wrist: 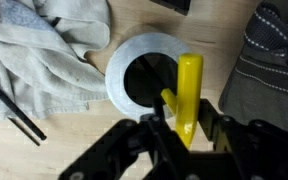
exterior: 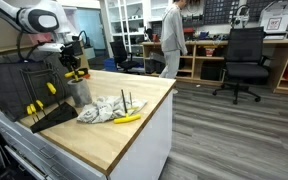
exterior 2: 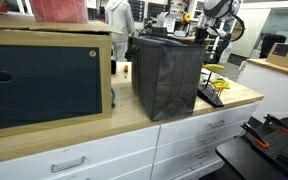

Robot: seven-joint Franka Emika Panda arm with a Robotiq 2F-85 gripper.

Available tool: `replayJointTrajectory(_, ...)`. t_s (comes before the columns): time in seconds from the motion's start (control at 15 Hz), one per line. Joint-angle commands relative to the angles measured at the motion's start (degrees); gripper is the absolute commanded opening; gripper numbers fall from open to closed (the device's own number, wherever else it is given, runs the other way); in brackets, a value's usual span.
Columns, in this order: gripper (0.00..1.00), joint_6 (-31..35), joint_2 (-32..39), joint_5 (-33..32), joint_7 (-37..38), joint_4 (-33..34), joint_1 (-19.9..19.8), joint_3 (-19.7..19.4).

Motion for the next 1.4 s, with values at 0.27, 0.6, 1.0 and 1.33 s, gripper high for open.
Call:
replayJointTrajectory(0.27, 0.06, -3.1, -1.0, 1.5, -1.1, 0.2, -0.8, 0.4)
replayJointTrajectory(0.6, 0.06, -1.1, -2.7, 1.1, -2.4, -1.8, -1.0, 0.3)
replayJointTrajectory(1.0, 0.06, 3.5, -5.8, 0.5, -6.2, -5.5, -1.6, 0.2)
replayJointTrajectory(1.33, 0.06, 6.9, -9.8, 0.8, -11.6, -9.4, -2.3, 0.4)
